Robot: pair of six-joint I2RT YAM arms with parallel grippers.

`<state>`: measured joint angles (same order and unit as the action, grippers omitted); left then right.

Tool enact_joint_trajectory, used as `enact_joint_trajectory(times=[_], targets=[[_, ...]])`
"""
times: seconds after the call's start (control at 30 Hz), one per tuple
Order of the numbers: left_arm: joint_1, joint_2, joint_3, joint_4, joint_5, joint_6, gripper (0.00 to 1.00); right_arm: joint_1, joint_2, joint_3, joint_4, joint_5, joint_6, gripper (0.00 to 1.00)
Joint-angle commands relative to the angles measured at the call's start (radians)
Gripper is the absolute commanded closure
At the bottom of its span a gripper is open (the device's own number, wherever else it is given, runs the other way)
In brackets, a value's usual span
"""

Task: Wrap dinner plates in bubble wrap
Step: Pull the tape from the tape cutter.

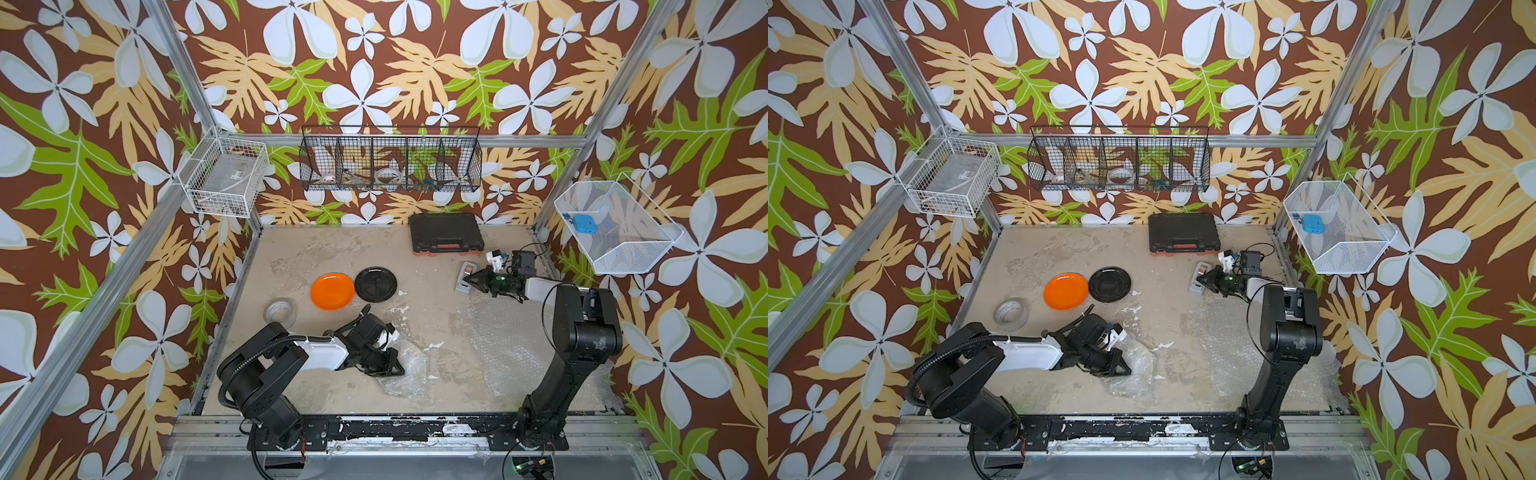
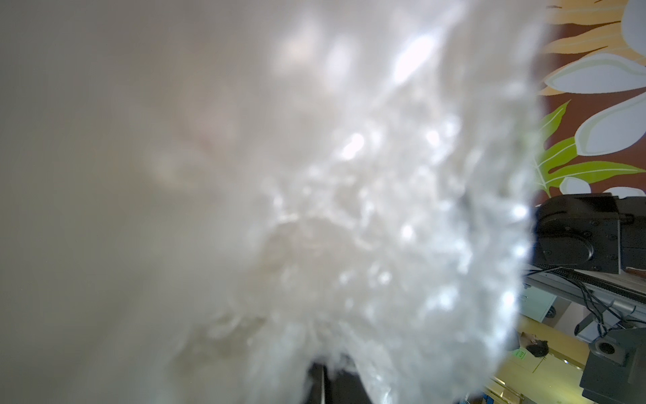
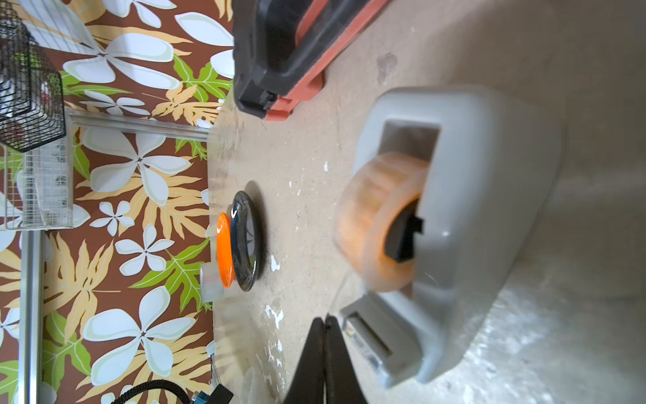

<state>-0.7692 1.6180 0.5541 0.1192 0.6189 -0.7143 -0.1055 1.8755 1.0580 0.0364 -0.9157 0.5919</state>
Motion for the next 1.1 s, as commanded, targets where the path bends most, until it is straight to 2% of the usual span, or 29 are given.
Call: enact_joint_trajectory(times=[0.0,0.4,0.63,0.7,0.77,1.07], targets=[[0.001,0.017,-0.013,-0.204,-0.137,-0.001,0.92,0.014,-0.039,-0.033,-0.01,-0.024,-0.003,1.0],[0.001,0.013,-0.031,-0.193,-0.131,0.001,0.92,0.028,-0.189,-0.26,-0.003,-0.012,-0.006,1.0],[0.001,0.013,-0.033,-0.191,-0.13,0.001,0.92,-0.038,-0.196,-0.265,0.037,0.021,0.01,1.0],[0.001,0.013,-0.034,-0.191,-0.131,0.0,0.92,-0.061,-0.18,-0.22,0.023,0.034,-0.008,0.85],[0.001,0.013,-0.036,-0.191,-0.13,-0.001,0.92,-0.074,-0.154,-0.177,0.028,0.035,-0.005,0.75],[0.001,0.016,-0.028,-0.196,-0.13,-0.002,0.92,-0.075,0.008,-0.032,0.088,-0.04,0.035,0.68]])
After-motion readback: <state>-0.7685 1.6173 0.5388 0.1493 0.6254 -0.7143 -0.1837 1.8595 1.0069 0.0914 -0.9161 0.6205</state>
